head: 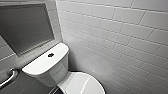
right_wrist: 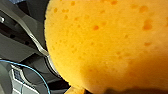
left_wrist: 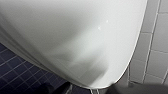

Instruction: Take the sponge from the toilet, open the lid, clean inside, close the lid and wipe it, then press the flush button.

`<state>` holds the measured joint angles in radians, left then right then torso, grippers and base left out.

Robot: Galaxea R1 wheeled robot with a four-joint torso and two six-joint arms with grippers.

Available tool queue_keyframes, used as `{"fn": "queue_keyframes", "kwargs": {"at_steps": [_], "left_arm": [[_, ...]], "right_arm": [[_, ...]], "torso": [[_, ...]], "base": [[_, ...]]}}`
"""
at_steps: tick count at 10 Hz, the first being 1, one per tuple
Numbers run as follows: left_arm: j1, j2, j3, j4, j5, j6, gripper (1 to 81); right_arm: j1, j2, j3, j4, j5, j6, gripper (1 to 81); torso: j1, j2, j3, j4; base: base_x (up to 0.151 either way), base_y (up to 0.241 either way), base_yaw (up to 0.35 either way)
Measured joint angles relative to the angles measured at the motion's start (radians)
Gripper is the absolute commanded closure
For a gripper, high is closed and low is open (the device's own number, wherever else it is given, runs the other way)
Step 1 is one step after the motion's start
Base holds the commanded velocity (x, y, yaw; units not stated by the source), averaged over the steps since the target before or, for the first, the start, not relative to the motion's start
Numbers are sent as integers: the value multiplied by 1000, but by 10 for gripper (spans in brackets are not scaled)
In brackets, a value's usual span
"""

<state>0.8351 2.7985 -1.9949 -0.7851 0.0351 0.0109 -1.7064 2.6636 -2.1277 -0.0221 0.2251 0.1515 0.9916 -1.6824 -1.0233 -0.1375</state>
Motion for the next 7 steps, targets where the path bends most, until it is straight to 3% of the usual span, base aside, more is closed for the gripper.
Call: {"fn": "queue_keyframes", "kwargs": {"at_steps": [7], "left_arm": [[5, -52, 117, 17, -68, -1, 10]], "right_arm": [[0, 0, 8, 0, 11, 1, 811]], "torso": [[0, 0, 0, 0]], "base": [[0, 0, 0]]}}
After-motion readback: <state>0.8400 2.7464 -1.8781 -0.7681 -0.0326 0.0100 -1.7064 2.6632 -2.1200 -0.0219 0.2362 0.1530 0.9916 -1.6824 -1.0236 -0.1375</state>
